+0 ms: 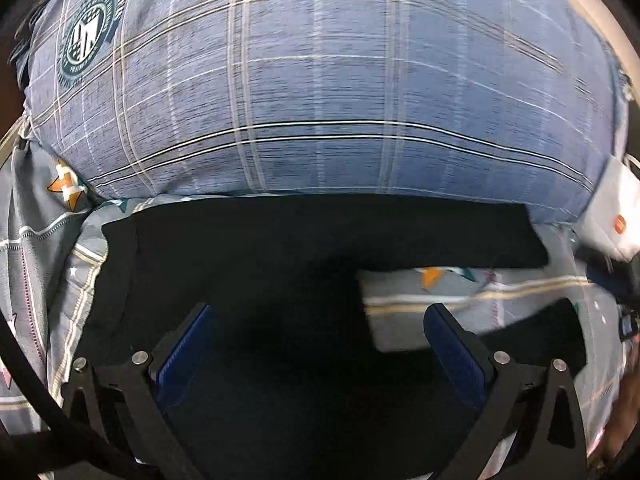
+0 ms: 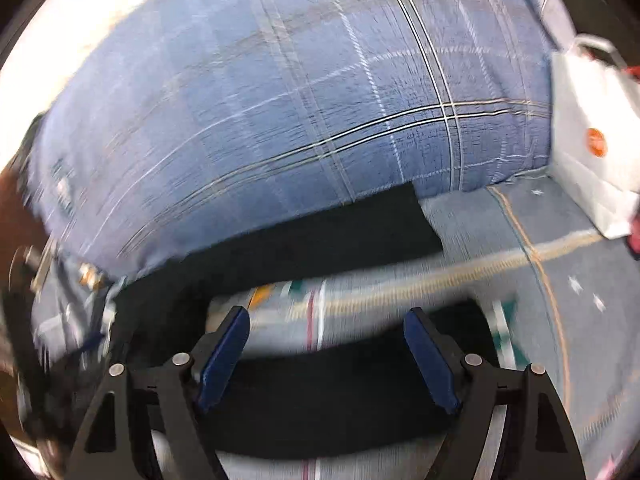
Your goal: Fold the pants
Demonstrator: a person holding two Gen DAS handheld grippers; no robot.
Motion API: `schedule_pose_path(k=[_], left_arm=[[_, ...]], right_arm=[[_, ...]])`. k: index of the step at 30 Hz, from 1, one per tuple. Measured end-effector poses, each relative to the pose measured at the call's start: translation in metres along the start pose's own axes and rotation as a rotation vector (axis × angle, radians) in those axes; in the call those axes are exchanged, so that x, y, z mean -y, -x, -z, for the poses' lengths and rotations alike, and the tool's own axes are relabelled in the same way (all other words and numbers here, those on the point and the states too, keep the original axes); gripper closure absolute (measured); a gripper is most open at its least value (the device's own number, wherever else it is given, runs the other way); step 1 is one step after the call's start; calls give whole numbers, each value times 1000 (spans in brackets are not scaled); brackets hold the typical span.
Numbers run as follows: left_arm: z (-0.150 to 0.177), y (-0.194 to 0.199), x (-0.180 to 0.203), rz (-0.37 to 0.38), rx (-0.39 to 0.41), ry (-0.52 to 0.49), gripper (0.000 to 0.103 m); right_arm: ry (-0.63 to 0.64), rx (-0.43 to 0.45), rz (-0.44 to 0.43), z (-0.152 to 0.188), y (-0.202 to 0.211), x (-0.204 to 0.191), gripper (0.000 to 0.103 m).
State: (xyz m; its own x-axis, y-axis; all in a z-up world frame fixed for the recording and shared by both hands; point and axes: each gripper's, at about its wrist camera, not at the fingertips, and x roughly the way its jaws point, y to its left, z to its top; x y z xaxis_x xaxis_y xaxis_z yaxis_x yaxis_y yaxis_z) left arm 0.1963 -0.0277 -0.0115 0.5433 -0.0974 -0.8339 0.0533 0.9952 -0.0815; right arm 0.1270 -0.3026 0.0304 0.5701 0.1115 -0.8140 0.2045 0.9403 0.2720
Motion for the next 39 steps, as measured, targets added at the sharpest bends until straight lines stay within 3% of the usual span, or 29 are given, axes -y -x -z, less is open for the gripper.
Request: schedule_pose_path(k=[5,8,11,16,18,19,21,25,29,32,34,37,39], left_arm=[[-3,-5,-13,8,-23,45,0],[-5,-3,-12,11,-18,31,0],[-7,0,-15,19,-13,35,0],[-8,-2,-15,26,-18,39,0],[-8,-2,-14,21,-17,42,0],[-9,0,-14,29,-13,45,0],[-7,2,-13,30,-9,44,0],[-6,14,-13,79,-5,61,0],[-5,28,-15,142,17,83,0],[-2,30,-14,210,1,93,0],[0,27,-14,261,-24,111,0],[-6,16,-8,267,-68,146,0],[-22,6,3,292,-115,177,0]], right_arm=[[-75,-76,47,-70,-78,10,30],[-46,-126,218,-101,-122,10,36],[-50,-140,399,-114,-140,22,36],[-42,-204,302,-121,-164,35,38],[9,-217,253,-121,-164,26,96],[22,-215,241,-121,-158,21,97],[83,-125,278,-121,-123,0,97],[162,6,183,-107,-31,-44,97],[157,145,47,-53,70,-64,97],[63,174,-71,20,78,-30,97],[22,151,-114,46,72,-19,97],[-8,75,-140,58,56,-16,97],[3,70,-117,54,51,-14,97]])
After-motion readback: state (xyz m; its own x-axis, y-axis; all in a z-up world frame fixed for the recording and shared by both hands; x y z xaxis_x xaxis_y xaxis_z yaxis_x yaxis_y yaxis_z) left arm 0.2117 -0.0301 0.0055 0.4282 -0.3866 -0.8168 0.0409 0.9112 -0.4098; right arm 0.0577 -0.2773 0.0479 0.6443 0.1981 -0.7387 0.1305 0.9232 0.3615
